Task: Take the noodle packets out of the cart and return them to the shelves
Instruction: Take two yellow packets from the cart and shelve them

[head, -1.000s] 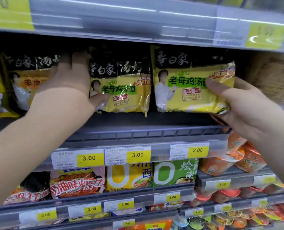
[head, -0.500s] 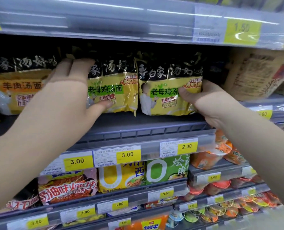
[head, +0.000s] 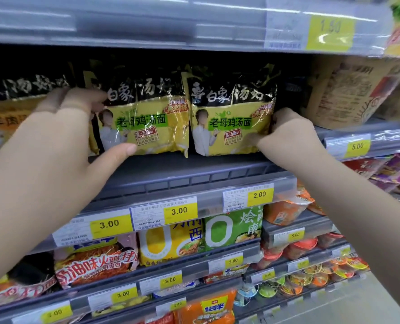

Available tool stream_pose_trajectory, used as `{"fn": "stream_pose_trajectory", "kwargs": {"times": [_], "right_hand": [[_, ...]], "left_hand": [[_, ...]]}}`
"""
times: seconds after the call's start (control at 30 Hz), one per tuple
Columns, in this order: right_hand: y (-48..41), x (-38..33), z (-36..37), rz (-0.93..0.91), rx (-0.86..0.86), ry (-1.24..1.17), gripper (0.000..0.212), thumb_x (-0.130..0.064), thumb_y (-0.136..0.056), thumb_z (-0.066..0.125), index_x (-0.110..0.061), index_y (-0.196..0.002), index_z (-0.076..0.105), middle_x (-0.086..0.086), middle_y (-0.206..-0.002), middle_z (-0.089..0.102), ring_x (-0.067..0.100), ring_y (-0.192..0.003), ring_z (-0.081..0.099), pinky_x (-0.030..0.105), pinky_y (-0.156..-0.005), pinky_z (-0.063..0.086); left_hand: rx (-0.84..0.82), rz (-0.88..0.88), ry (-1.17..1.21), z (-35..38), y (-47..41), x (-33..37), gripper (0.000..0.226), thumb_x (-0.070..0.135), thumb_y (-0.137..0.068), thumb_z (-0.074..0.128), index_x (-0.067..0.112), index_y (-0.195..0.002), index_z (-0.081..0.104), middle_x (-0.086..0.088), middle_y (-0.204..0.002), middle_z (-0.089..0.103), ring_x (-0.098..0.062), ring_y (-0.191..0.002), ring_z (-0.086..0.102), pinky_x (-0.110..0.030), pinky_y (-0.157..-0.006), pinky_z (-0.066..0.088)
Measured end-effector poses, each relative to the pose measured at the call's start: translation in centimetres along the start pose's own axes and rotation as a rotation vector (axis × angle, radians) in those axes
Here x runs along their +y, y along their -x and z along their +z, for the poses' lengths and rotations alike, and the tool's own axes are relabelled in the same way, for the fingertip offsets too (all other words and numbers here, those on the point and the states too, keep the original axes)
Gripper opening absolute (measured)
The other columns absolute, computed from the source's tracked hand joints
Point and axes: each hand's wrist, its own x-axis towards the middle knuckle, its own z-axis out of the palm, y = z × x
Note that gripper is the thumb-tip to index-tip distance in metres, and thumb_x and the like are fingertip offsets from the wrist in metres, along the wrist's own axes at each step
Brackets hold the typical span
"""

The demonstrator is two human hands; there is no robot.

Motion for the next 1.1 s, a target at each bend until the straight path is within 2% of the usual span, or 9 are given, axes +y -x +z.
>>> {"fn": "stream_pose_trajectory", "kwargs": {"times": [0.1,0.2,0.3,0.37,0.5,0.67,0.73,0.8,1.1], "right_hand": [[2.0,-0.3,-1.2,-0.009,-0.001,-0.012,0.043,-0.039,-0.086,0.077,-0.010,-0.109,0.053,0.010,-0.103,0.070,0.029,-0.091,0.063,0.028,-0.065,0.042],[5.2,-1.2,-3.2,-0.091,-0.022,0.022,0.050,-0.042,-0.089,0.075,-0.008,-0.120,0.056,0.009,-0.115,0.068,0.030,-0.109,0.063,0.032,-0.082,0.045],[9.3,-2.4,-4.6,-0.192,-0.121,-0.106,0.059,-0.052,-0.088,0.072,-0.016,-0.132,0.056,-0.001,-0.129,0.064,0.019,-0.122,0.060,0.039,-0.104,0.049],[12.2,-4.3,-5.6,-0.250,-0.219,-0.227,0.063,-0.059,-0.086,0.068,-0.029,-0.139,0.054,-0.017,-0.136,0.060,0.003,-0.128,0.055,0.033,-0.112,0.046],[16.7,-9.5,-9.1,-0.417,-0.396,-0.344,0.063,-0.071,-0.080,0.059,-0.040,-0.135,0.054,-0.033,-0.130,0.058,-0.014,-0.125,0.052,0.023,-0.111,0.044],[20.4,-16.1,-13.8,-0.558,-0.502,-0.577,0.051,-0.062,-0.079,0.065,-0.045,-0.127,0.060,-0.031,-0.123,0.067,-0.012,-0.118,0.060,0.015,-0.104,0.048],[21.9,-18.8,-15.3,-0.624,-0.535,-0.721,0.046,-0.055,-0.079,0.068,-0.040,-0.122,0.064,-0.023,-0.118,0.072,-0.003,-0.116,0.065,0.020,-0.101,0.051],[23.3,-21.0,-16.4,-0.691,-0.569,-0.853,0.042,-0.048,-0.080,0.070,-0.036,-0.120,0.066,-0.015,-0.115,0.074,0.003,-0.113,0.068,0.021,-0.098,0.053],[30.7,-28.1,-15.9,-0.944,-0.874,-1.103,0.040,-0.041,-0.075,0.072,-0.030,-0.113,0.070,-0.009,-0.108,0.077,0.007,-0.104,0.072,0.015,-0.085,0.055]], "left_hand": [[-0.015,-0.027,-0.106,-1.3,0.2,0.4,0.060,0.082,-0.076,0.056,0.063,-0.130,0.037,-0.013,-0.132,0.058,-0.040,-0.117,0.059,-0.062,-0.095,0.051],[-0.065,0.039,-0.254,-3.3,1.2,2.3,0.070,0.064,-0.084,0.058,0.021,-0.138,0.047,-0.019,-0.124,0.060,-0.045,-0.110,0.058,-0.060,-0.091,0.052],[-0.141,0.074,-0.270,-6.3,2.8,3.2,0.069,0.066,-0.094,0.053,0.017,-0.141,0.045,-0.010,-0.128,0.056,-0.035,-0.121,0.054,-0.051,-0.097,0.049],[-0.170,0.068,-0.207,-9.0,4.3,4.0,0.070,0.067,-0.094,0.045,0.020,-0.145,0.042,0.002,-0.132,0.051,-0.022,-0.125,0.052,-0.038,-0.101,0.047],[-0.157,0.050,-0.190,-16.4,6.7,5.4,0.070,0.067,-0.093,0.044,0.024,-0.147,0.038,0.009,-0.129,0.053,-0.012,-0.123,0.052,-0.031,-0.100,0.045],[-0.079,0.058,-0.216,-26.5,7.8,8.6,0.064,0.064,-0.091,0.051,0.026,-0.143,0.046,0.024,-0.128,0.049,0.008,-0.112,0.046,-0.016,-0.090,0.043],[-0.012,0.028,-0.162,-29.5,8.9,10.8,0.060,0.065,-0.090,0.053,0.033,-0.141,0.047,0.027,-0.130,0.053,0.014,-0.116,0.049,-0.011,-0.096,0.043],[0.070,-0.011,-0.113,-31.7,10.5,13.0,0.056,0.063,-0.089,0.057,0.037,-0.138,0.050,0.031,-0.132,0.053,0.014,-0.124,0.049,-0.008,-0.097,0.043],[0.310,-0.280,-0.164,-38.6,21.8,17.2,0.055,0.053,-0.091,0.064,0.027,-0.139,0.054,0.021,-0.133,0.059,-0.004,-0.130,0.055,-0.026,-0.099,0.051]]}}
